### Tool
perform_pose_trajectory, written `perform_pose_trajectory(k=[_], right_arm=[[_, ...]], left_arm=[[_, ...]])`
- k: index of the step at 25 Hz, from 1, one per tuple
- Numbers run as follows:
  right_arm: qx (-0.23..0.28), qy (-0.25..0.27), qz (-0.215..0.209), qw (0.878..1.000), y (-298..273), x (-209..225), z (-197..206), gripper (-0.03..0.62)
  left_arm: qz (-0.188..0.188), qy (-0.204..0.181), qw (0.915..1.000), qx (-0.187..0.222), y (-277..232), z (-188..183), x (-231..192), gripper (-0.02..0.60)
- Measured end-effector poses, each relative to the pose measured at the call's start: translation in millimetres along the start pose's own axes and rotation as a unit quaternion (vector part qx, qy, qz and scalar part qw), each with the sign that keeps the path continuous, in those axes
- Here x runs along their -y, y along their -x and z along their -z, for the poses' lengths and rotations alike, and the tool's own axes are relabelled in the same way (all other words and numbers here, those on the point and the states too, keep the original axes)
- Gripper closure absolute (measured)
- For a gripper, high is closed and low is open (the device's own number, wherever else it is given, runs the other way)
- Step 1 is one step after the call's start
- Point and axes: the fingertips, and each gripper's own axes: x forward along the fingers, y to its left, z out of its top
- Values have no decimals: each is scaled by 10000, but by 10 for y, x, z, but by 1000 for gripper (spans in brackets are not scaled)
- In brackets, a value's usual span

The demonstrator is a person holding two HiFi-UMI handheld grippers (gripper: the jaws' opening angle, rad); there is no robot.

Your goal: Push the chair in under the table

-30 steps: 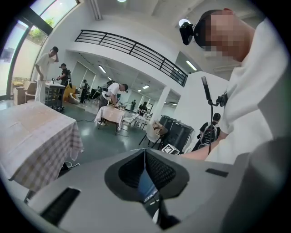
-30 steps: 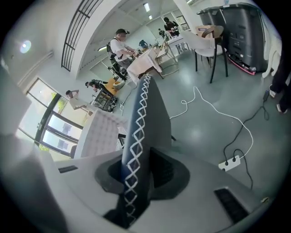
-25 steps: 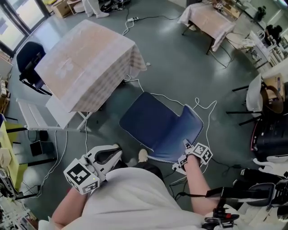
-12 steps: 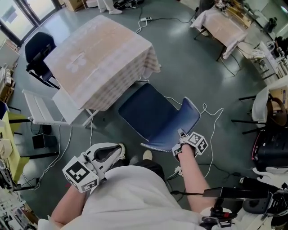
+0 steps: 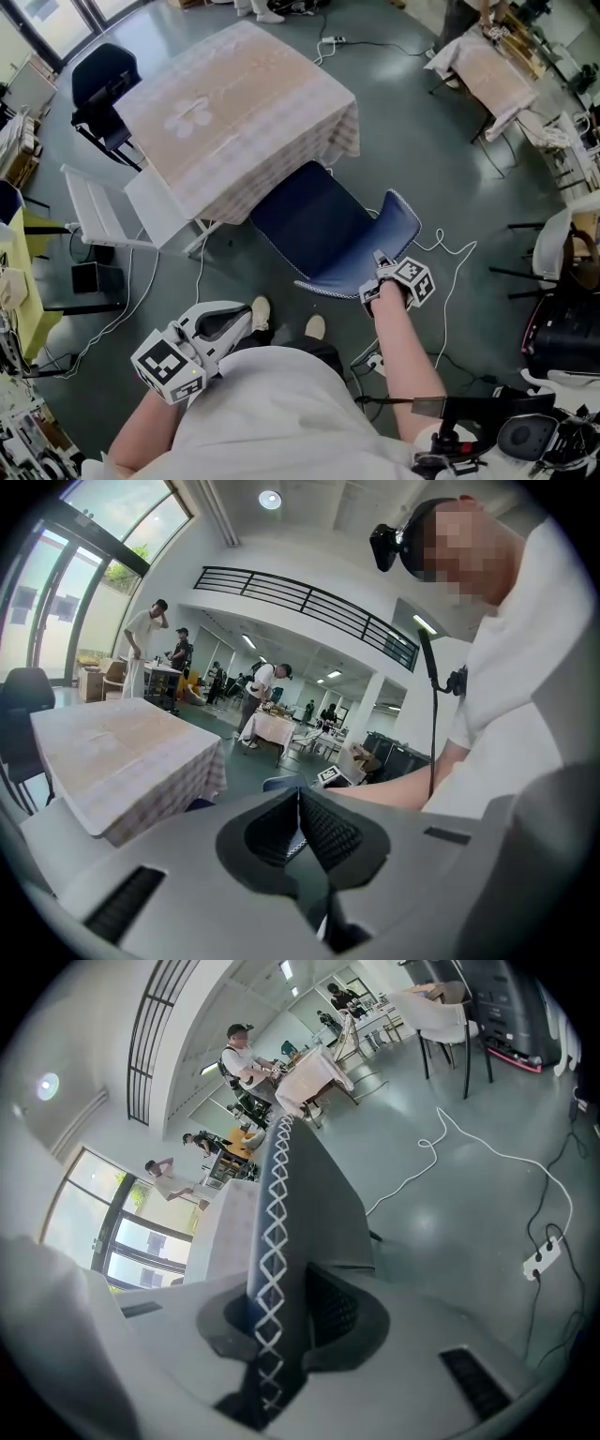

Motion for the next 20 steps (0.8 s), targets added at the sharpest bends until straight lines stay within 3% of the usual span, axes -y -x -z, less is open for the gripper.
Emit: perform_pose_trajectory(k=[11,20], right_arm=[[61,-57,-63,9999,-516,-640,350,508],[109,2,-78,9999,-858,-1054,493,505]], left_arm=[[-131,167,9998,6,406,87,-544,571],[-32,120,9999,-105,681,94,-832,569]])
